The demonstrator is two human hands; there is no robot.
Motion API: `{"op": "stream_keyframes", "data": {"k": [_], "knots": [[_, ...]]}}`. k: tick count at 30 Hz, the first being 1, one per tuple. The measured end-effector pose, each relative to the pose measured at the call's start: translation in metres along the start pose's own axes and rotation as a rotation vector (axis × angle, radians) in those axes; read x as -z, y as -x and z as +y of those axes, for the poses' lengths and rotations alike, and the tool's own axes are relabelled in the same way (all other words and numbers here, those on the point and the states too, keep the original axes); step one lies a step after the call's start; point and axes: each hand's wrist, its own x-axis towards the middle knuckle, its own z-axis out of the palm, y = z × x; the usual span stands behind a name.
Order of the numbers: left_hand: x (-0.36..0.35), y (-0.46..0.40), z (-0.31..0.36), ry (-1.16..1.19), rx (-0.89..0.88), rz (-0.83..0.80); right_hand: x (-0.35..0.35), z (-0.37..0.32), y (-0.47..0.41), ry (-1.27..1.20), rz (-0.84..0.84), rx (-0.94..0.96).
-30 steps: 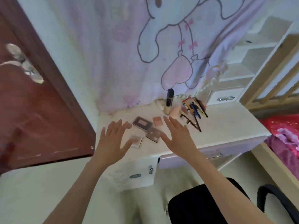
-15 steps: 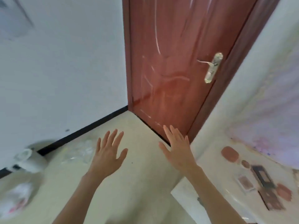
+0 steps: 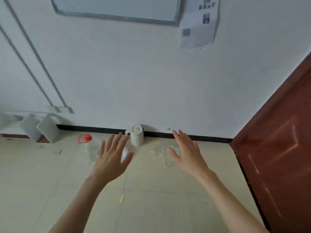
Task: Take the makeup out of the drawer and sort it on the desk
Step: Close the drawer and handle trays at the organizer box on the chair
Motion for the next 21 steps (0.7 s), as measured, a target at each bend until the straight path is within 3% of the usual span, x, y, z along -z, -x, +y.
{"op": "stream_keyframes", "data": {"k": [11, 21], "knots": [[0.044, 0.042, -0.132, -0.054, 0.563, 0.165, -0.064, -0.168, -0.148, 0.072, -0.240, 0.524], [0.093, 0.082, -0.192, -0.153, 0.961, 0.330, -0.128, -0.316, -0.202, 0.100, -0.414, 1.005]]}}
